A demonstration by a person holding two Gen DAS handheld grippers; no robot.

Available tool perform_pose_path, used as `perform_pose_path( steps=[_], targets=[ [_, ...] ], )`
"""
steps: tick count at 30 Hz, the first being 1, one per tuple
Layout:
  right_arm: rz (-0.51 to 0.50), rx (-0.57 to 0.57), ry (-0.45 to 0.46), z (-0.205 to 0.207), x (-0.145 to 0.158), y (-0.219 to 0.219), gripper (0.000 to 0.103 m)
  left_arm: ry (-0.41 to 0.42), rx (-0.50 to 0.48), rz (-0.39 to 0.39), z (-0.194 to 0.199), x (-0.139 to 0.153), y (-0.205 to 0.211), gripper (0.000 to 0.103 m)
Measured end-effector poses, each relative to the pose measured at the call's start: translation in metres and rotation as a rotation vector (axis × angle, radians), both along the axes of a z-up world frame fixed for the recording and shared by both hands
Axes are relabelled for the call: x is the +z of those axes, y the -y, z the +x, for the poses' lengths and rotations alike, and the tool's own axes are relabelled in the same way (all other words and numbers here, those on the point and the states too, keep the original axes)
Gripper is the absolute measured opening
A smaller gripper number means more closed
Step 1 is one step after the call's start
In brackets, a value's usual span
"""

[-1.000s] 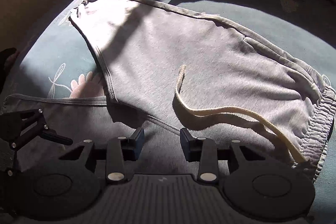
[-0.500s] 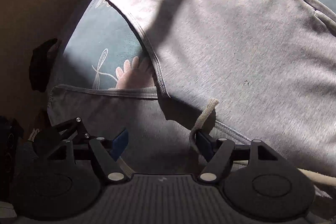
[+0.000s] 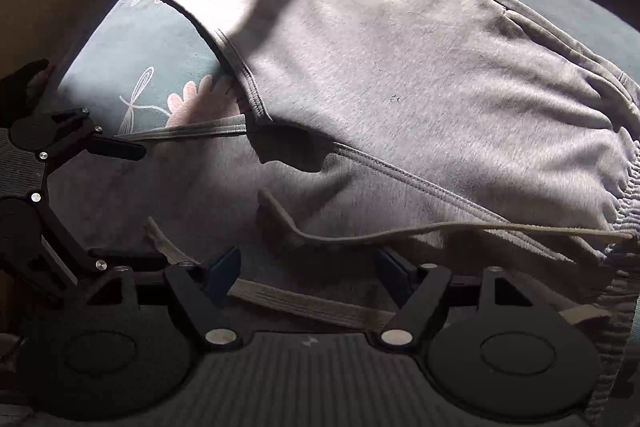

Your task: Fold clothes

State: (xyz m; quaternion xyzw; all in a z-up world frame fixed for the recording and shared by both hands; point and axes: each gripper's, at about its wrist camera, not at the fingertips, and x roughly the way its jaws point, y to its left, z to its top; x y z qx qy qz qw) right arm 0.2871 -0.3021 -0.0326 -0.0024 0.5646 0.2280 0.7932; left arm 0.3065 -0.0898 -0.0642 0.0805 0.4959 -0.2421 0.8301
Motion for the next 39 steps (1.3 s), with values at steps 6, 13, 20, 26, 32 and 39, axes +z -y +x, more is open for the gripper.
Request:
perform_pose_path(
  steps=[6, 13, 20, 26, 32, 39],
  targets=[
    [-0.065, 0.005, -0.004, -0.016, -0.028, 0.003, 0.092, 0.087, 0.07, -0.083, 0.107, -0.026, 0.022, 0.102],
    [-0.043, -0.105, 0.021, -0.023, -0.035, 0.001, 0.103, 0.041, 0.07, 0.0, 0.134, -0.07, 0.002, 0.102],
    [-0.085, -0.157, 0.02, -0.022, -0.04, -0.005, 0.103, 0.011, 0.04, 0.047, 0.139, -0.048, -0.044, 0.102],
    [-0.209, -0.149, 0.003, -0.018, -0.044, -0.023, 0.103, 0.02, 0.052, 0.04, 0.178, -0.053, -0.06, 0.102],
    [-0.235, -0.168, -0.083, -0.004, -0.038, -0.021, 0.103, 0.047, 0.023, 0.099, 0.166, -0.062, -0.084, 0.102],
    [-0.126, -0.288, 0.078, 0.077, 0.017, 0.004, 0.103, 0.127, 0.002, 0.06, 0.161, -0.042, -0.079, 0.102]
  ],
)
